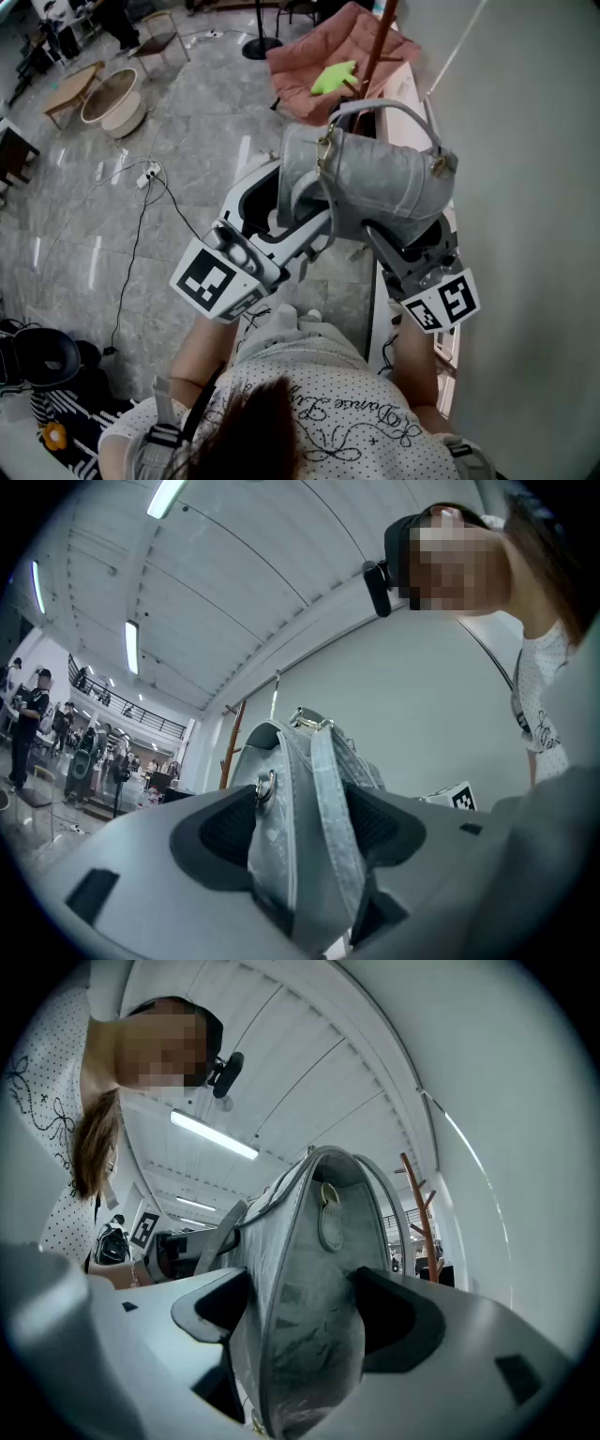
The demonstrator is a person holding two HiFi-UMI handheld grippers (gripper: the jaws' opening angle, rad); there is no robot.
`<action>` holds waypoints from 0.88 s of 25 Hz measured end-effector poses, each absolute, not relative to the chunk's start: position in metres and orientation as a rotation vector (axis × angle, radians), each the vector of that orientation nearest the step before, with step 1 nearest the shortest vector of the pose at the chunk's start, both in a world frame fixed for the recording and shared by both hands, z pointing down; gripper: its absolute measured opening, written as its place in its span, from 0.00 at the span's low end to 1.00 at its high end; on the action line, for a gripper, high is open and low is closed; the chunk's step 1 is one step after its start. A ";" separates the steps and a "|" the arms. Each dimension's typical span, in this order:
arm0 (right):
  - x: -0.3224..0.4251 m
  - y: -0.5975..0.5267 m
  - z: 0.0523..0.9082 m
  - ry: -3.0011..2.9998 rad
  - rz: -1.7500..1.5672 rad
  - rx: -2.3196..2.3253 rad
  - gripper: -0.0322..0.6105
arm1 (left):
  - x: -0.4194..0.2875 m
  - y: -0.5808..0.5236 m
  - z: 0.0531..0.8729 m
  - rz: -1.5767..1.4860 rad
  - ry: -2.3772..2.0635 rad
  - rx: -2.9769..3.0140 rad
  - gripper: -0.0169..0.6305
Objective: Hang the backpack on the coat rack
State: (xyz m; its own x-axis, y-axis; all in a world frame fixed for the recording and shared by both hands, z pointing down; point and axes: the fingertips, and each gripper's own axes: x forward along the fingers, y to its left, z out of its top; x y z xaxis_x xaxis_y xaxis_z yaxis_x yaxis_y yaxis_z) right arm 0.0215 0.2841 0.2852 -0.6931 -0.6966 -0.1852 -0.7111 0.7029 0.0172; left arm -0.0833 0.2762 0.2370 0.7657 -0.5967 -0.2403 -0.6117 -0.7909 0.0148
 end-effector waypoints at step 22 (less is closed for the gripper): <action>0.071 0.267 0.293 2.748 0.008 -1.058 0.64 | -0.033 0.264 0.244 0.315 1.077 -2.853 0.47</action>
